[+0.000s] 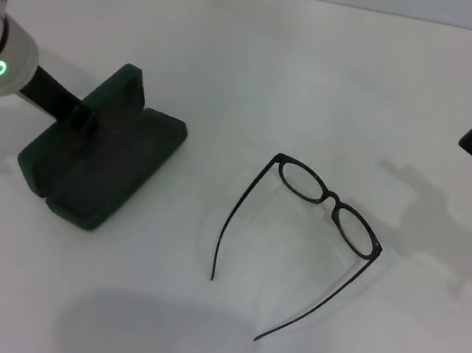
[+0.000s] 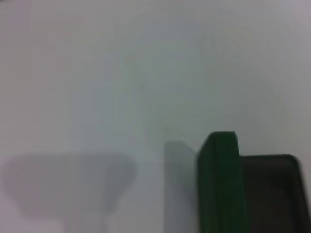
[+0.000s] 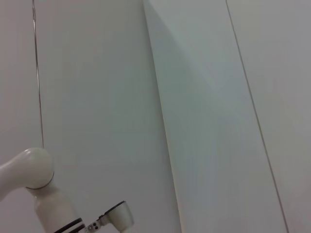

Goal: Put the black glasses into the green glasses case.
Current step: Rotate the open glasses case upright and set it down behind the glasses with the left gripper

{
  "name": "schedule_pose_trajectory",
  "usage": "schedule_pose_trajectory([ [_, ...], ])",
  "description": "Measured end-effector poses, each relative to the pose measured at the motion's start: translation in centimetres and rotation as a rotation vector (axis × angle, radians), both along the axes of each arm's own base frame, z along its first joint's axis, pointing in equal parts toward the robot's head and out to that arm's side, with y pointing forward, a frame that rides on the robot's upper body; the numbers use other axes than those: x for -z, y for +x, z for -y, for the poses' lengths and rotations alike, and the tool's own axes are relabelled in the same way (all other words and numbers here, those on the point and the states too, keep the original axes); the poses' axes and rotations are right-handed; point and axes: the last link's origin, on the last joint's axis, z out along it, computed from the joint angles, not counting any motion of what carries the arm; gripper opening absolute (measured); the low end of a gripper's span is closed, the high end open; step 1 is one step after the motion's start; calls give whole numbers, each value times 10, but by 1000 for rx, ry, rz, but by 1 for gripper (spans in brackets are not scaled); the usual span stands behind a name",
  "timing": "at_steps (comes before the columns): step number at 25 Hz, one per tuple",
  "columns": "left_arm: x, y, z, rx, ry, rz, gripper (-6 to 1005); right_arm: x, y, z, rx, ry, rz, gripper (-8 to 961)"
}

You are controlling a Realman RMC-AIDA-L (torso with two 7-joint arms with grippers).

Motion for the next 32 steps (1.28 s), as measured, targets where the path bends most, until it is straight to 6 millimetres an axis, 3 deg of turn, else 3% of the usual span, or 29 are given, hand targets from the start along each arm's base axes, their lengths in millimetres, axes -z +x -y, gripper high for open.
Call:
schedule_pose_trajectory([
  [7,-6,16,-3,97,1,-20,193,-1,3,4,7,5,-11,858],
  [13,-6,57,-23,471,-65,-111,193,-4,-3,22,-132,-94,18,858],
  [17,25,84,-35,851,-156,-235,192,-3,-10,37,-262,-223,33,857],
  [21,58,93,-41,1068,-246,-303,192,-1,-13,49,-307,-276,-2,857],
  [24,78,96,-42,1162,-327,-304,194,-1,-8,57,-292,-273,-20,857],
  [32,108,96,-34,1238,-428,-290,199,-3,-1,63,-248,-234,-44,842],
])
